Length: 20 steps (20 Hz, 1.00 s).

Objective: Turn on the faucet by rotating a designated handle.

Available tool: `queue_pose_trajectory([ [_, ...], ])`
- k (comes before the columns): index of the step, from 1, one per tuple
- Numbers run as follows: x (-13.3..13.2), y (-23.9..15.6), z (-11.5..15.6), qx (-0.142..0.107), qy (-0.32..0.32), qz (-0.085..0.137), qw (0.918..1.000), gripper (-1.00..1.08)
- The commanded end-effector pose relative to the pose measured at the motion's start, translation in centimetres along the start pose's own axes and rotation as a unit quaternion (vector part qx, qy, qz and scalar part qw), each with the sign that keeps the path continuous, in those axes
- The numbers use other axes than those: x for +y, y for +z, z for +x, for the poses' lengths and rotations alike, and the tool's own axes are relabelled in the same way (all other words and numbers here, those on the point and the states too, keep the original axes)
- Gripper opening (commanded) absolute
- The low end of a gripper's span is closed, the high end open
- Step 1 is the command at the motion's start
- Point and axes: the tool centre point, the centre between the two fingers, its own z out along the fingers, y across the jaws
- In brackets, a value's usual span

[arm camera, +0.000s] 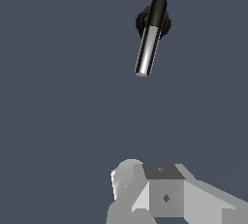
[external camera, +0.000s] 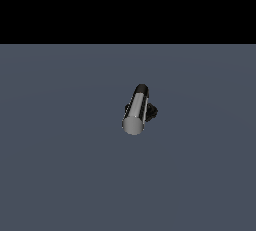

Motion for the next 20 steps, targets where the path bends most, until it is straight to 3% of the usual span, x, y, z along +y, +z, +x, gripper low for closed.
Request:
queue_pose_trajectory([
  [1, 0.0, 0.0, 0.0, 0.0, 0.0, 0.0, 1.0, -1.0],
  [10, -0.1, 1.8, 0.6, 0.001, 0.003, -0.001, 1.0, -1.0],
  [20, -0.4, 7.7, 2.8, 0.004, 0.015, -0.004, 0.9999, -1.0],
])
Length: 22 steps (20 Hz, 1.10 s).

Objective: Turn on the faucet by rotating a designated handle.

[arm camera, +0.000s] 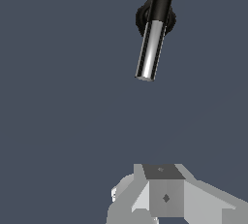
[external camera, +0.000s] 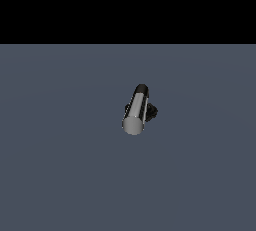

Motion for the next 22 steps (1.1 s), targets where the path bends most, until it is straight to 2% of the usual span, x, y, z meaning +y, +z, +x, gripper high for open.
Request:
queue_pose_trajectory([
  [1, -0.1, 1.9, 0.7, 0.001, 0.004, -0.001, 1.0, -1.0],
  [22, -0.8, 17.4, 6.7, 0.008, 0.033, -0.009, 0.9994, -1.0],
])
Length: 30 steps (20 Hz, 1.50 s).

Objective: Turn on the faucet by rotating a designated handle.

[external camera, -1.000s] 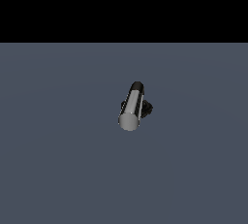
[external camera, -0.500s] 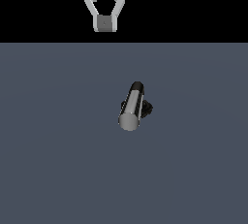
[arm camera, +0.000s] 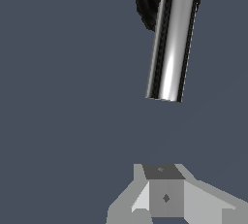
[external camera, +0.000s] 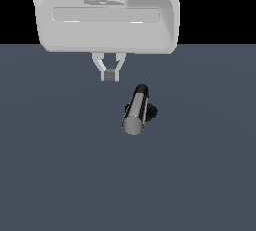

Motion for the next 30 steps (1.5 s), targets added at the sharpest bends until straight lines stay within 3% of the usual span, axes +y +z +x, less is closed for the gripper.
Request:
queue_pose_trajectory([
  [1, -0.1, 1.9, 0.7, 0.001, 0.003, -0.001, 1.0, -1.0],
  [16, -0.6, 11.3, 4.8, 0.006, 0.022, -0.005, 0.9997, -1.0],
  [30, -0.7, 14.3, 6.4, 0.007, 0.028, -0.008, 0.9996, -1.0],
])
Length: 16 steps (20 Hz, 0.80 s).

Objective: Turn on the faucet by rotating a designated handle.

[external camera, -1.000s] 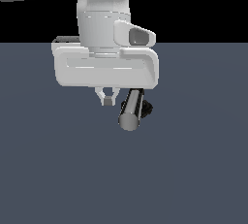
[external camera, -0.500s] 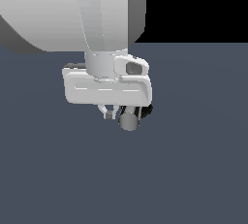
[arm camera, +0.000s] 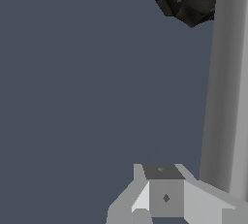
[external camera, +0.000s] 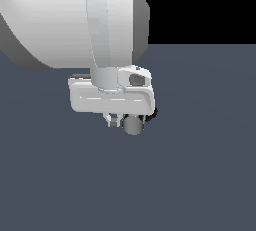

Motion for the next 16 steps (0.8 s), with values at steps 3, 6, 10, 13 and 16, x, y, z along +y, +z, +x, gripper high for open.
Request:
queue_pose_trajectory([
  [3, 0.0, 0.1, 0.1, 0.0, 0.0, 0.0, 1.0, -1.0],
  [6, 1.0, 0.1, 0.1, 0.0, 0.0, 0.0, 1.0, -1.0],
  [10, 3.0, 0.1, 0.3, 0.0, 0.0, 0.0, 1.0, -1.0],
  [13, 4.5, 0.0, 0.4, 0.0, 0.0, 0.0, 1.0, -1.0],
  [16, 6.0, 0.0, 0.5, 0.0, 0.0, 0.0, 1.0, -1.0],
])
